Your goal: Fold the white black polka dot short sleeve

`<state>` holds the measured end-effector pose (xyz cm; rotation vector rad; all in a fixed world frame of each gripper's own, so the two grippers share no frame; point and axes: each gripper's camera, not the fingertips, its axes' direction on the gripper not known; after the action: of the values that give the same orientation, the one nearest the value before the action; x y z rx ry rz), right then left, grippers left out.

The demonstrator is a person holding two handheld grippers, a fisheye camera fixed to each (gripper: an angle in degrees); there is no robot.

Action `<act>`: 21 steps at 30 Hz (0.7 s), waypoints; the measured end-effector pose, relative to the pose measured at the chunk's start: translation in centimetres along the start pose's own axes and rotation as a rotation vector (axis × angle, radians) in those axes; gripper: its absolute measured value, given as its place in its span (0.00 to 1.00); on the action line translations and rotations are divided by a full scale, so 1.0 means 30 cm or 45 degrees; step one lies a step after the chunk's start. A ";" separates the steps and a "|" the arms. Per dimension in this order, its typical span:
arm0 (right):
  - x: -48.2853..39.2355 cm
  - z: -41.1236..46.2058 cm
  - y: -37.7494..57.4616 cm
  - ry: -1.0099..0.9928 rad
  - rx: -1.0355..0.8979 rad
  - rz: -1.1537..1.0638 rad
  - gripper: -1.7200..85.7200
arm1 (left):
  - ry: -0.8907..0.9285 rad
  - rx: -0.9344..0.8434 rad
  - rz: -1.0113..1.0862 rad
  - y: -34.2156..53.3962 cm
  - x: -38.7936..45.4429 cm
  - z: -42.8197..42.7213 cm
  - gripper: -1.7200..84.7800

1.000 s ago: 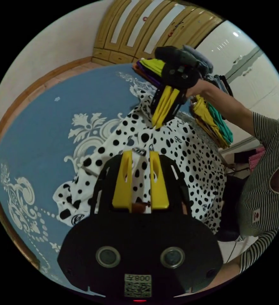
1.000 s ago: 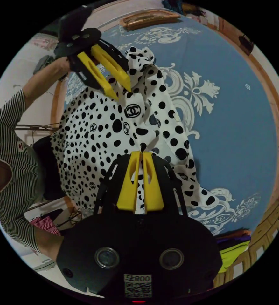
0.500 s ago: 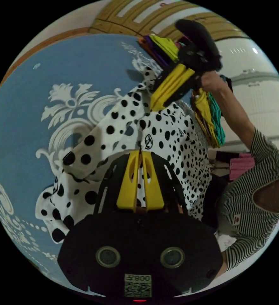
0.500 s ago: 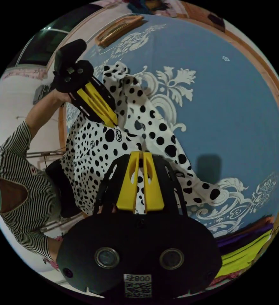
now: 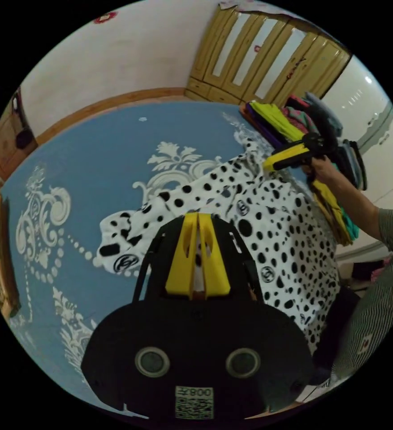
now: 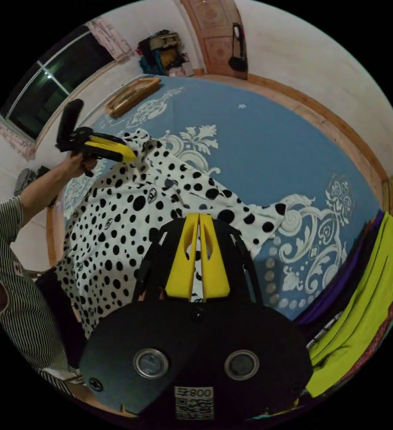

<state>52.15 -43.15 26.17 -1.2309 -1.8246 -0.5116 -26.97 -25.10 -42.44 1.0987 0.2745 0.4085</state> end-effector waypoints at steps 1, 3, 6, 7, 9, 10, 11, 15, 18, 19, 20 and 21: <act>0.016 0.029 0.030 0.006 -0.012 0.042 0.02 | -0.077 -0.050 -0.027 0.030 -0.010 0.012 0.02; 0.042 0.069 0.070 0.051 -0.028 0.114 0.02 | -0.130 -0.086 -0.104 0.070 -0.030 0.019 0.02; 0.070 0.101 0.147 0.027 -0.027 0.195 0.02 | -0.107 -0.009 -0.166 0.139 -0.032 -0.040 0.02; 0.069 0.098 0.187 0.026 -0.013 0.201 0.02 | -0.108 0.044 -0.165 0.173 -0.020 -0.078 0.02; 0.057 0.073 0.258 0.035 0.057 0.189 0.02 | -0.135 0.116 -0.178 0.229 -0.004 -0.136 0.02; 0.055 0.061 0.307 0.072 0.088 0.197 0.02 | -0.168 0.152 -0.209 0.268 -0.003 -0.164 0.02; 0.058 0.057 0.331 0.100 0.102 0.213 0.02 | -0.202 0.162 -0.266 0.305 -0.013 -0.179 0.02; 0.149 0.120 0.481 0.058 0.080 0.398 0.02 | -0.136 0.099 -0.372 0.392 -0.052 -0.185 0.02; 0.179 0.123 0.596 -0.018 0.139 0.489 0.02 | -0.156 0.135 -0.397 0.469 -0.026 -0.261 0.02; 0.171 0.120 0.641 0.007 0.157 0.486 0.02 | -0.156 0.161 -0.386 0.508 -0.008 -0.301 0.02; 0.166 0.118 0.666 0.014 0.165 0.484 0.02 | -0.143 0.190 -0.384 0.555 0.008 -0.343 0.02; 0.155 0.109 0.721 0.021 0.196 0.479 0.02 | -0.126 0.209 -0.384 0.582 0.016 -0.366 0.02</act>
<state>69.40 -28.94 25.57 -1.4133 -1.5365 -0.1672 -34.25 -9.24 -31.45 1.2123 0.3843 0.0633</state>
